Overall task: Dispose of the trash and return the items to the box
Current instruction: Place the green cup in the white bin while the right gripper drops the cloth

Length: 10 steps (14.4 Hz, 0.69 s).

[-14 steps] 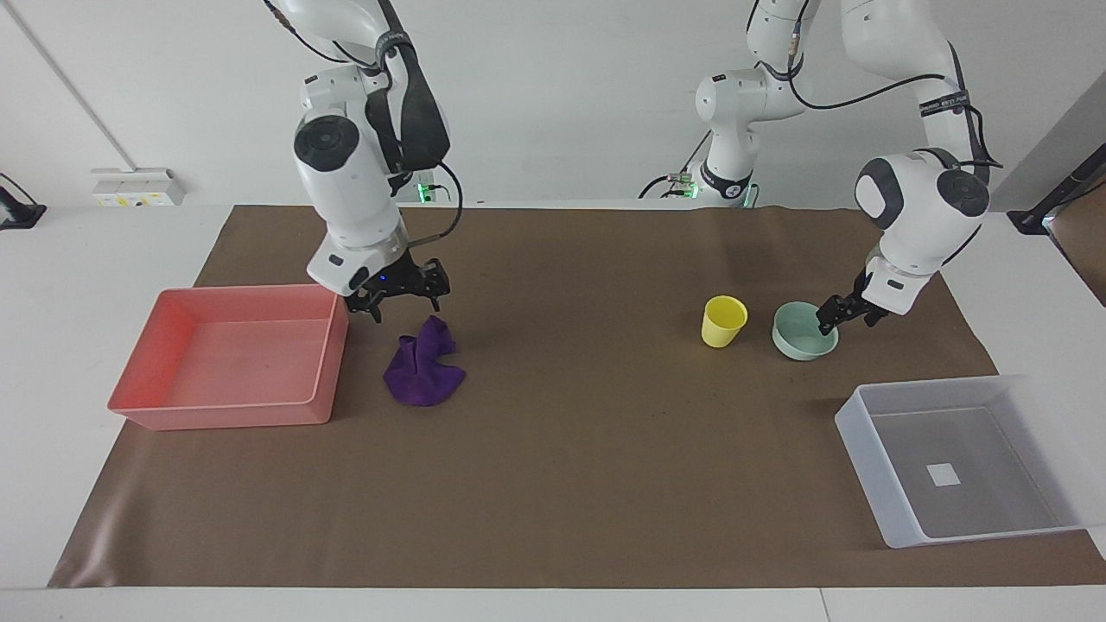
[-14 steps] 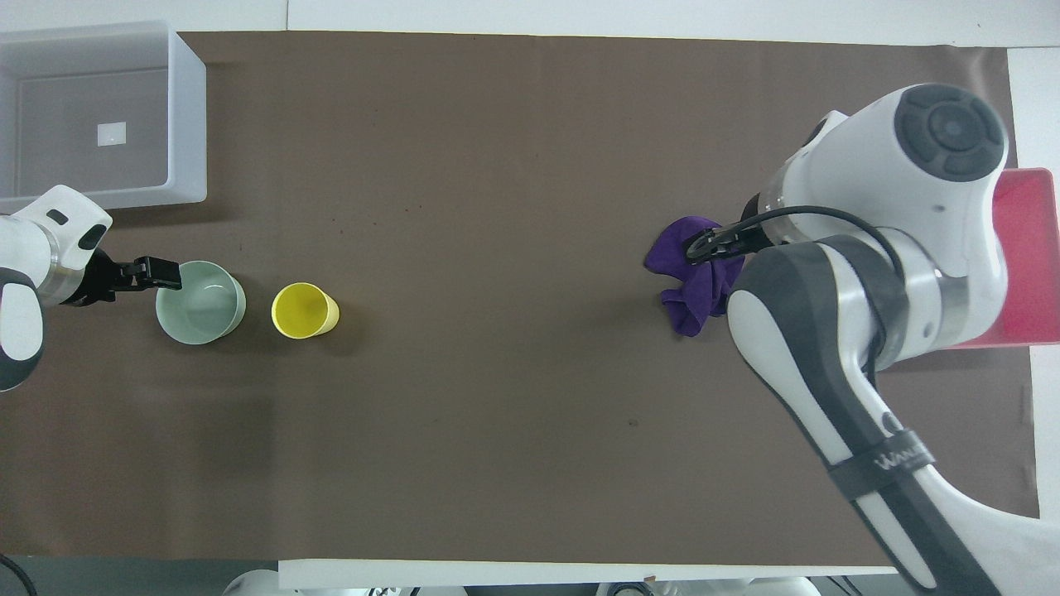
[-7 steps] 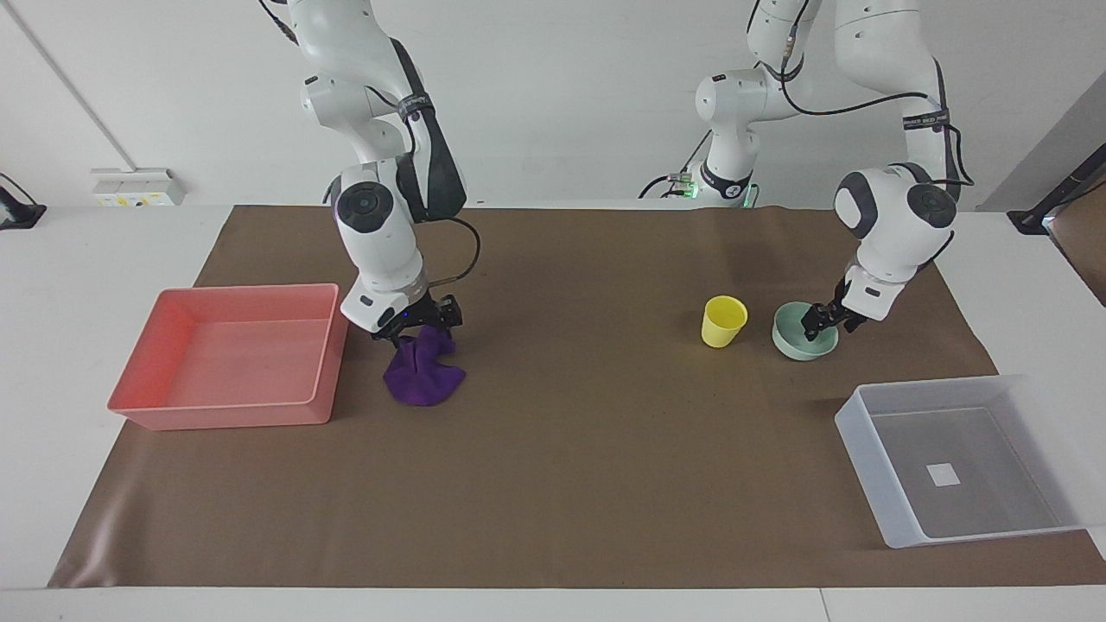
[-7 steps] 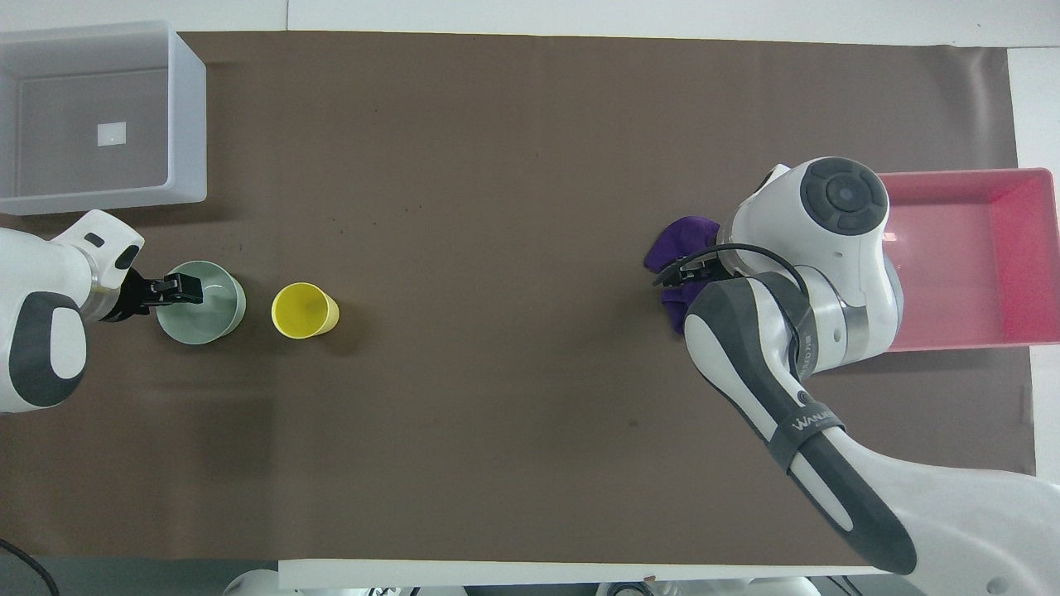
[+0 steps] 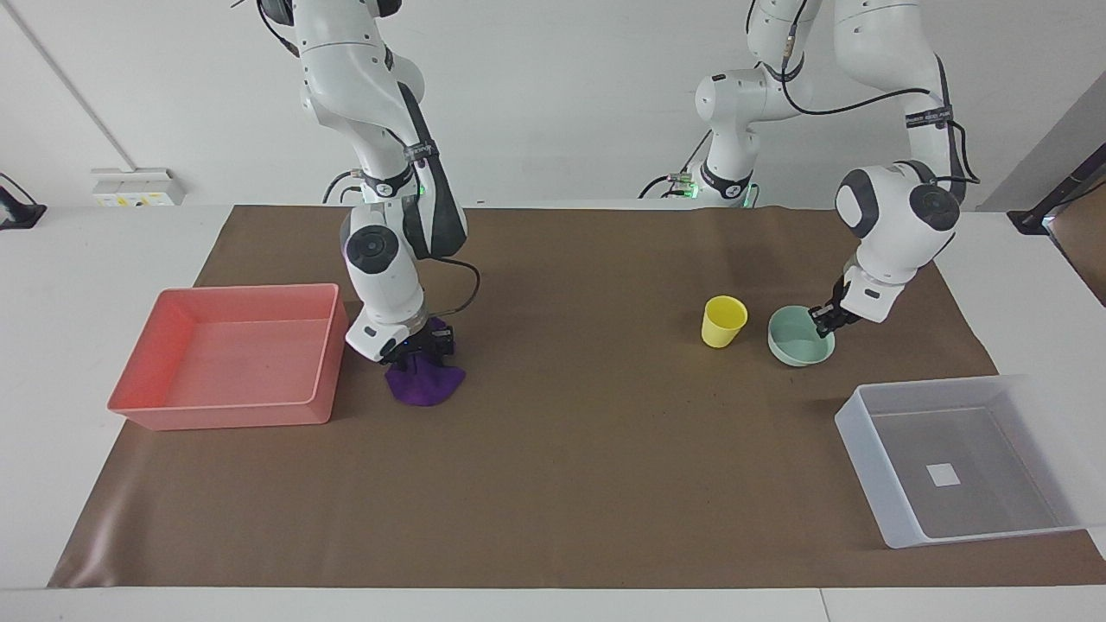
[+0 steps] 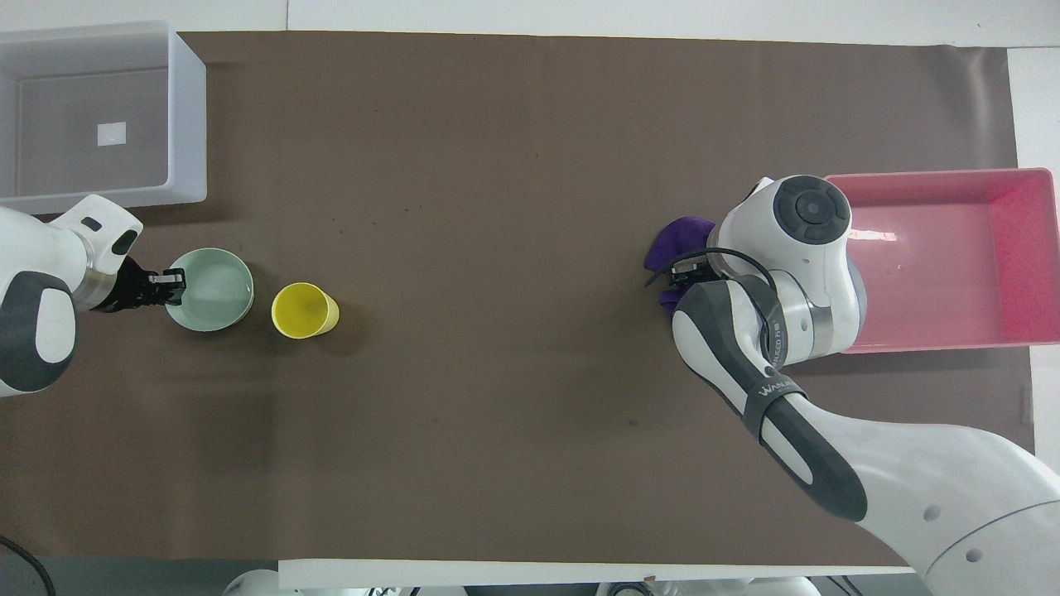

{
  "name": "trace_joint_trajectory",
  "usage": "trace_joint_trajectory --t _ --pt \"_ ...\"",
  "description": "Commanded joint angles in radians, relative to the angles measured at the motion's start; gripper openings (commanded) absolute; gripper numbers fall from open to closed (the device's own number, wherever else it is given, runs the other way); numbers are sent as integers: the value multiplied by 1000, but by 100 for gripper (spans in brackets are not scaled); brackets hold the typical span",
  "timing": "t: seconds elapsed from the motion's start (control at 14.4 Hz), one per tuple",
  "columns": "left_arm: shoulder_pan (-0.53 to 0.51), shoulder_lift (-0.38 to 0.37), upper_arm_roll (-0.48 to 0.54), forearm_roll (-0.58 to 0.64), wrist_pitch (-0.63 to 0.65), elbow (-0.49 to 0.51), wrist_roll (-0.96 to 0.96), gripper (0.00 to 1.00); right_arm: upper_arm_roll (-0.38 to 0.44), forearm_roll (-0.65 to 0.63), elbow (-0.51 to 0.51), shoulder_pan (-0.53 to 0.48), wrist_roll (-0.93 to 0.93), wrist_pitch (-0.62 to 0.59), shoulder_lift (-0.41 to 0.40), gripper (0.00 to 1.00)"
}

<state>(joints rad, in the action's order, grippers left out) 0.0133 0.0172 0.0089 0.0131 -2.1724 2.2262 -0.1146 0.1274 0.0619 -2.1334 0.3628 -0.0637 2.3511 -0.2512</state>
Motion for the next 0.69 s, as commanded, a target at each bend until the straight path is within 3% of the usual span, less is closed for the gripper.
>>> trace_joint_trajectory --t 0.0,0.07,0.21,0.62 --pt "30 -17 -3 -2 219 -170 -31 0 -5 7 1 -5 5 -15 12 7" --pt "25 6 -3 -27 244 -233 -30 0 -5 7 16 -2 4 -24 13 2" --pt "-12 70 9 -111 236 -354 -25 0 -5 7 38 -1 2 -65 30 0" --pt "-165 410 11 -148 203 -811 -23 0 -3 10 185 -12 -21 -268 87 0"
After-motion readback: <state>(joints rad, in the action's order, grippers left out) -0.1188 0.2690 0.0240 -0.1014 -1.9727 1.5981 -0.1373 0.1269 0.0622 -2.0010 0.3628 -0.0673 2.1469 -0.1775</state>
